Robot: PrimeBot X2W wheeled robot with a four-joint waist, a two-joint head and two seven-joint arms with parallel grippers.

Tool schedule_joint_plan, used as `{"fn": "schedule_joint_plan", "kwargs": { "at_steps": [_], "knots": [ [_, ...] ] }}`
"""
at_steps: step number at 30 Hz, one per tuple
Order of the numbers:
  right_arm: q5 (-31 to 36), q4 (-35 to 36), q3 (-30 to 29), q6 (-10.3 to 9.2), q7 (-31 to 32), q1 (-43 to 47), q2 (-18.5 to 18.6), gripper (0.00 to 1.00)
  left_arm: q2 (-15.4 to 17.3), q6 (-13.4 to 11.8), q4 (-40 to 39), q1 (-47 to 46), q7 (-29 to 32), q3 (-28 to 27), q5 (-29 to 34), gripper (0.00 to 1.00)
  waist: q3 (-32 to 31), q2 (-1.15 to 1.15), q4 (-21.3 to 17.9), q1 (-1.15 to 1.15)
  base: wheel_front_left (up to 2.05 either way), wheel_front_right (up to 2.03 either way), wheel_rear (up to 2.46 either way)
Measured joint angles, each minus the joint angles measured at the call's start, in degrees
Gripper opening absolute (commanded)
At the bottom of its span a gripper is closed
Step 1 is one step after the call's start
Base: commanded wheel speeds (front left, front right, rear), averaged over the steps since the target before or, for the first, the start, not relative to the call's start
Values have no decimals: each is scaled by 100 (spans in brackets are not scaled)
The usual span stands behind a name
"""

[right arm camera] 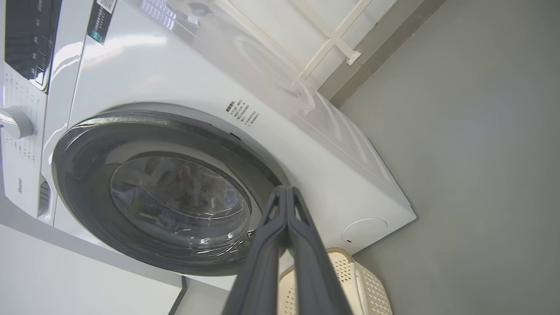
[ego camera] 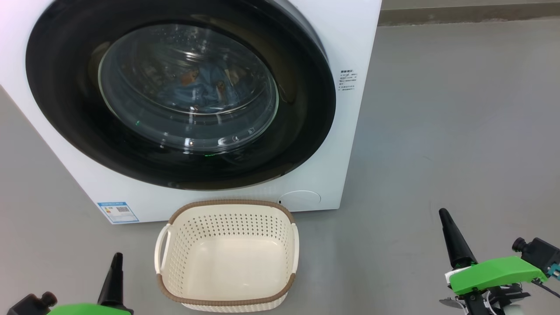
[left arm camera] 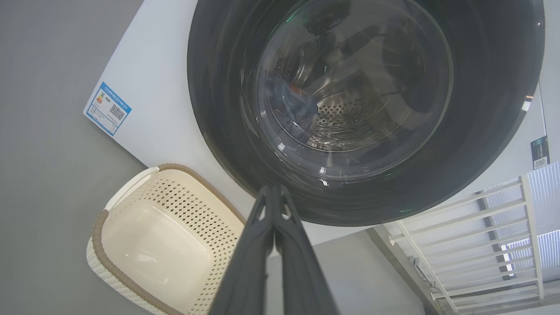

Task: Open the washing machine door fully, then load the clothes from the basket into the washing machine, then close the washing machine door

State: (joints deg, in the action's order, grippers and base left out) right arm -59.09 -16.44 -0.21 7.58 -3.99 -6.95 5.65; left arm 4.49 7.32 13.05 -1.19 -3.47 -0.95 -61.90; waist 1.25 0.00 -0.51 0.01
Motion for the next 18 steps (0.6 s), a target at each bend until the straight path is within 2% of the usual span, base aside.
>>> {"fn": "schedule_joint_plan", "kwargs": {
  "at_steps": [18],
  "knots": [
    [-968, 14, -207, -1, 291, 19, -63, 0, -63, 0, 51, -45, 282, -107, -862, 0, -32, 0, 15, 0, 0, 0, 0]
  ]
}}
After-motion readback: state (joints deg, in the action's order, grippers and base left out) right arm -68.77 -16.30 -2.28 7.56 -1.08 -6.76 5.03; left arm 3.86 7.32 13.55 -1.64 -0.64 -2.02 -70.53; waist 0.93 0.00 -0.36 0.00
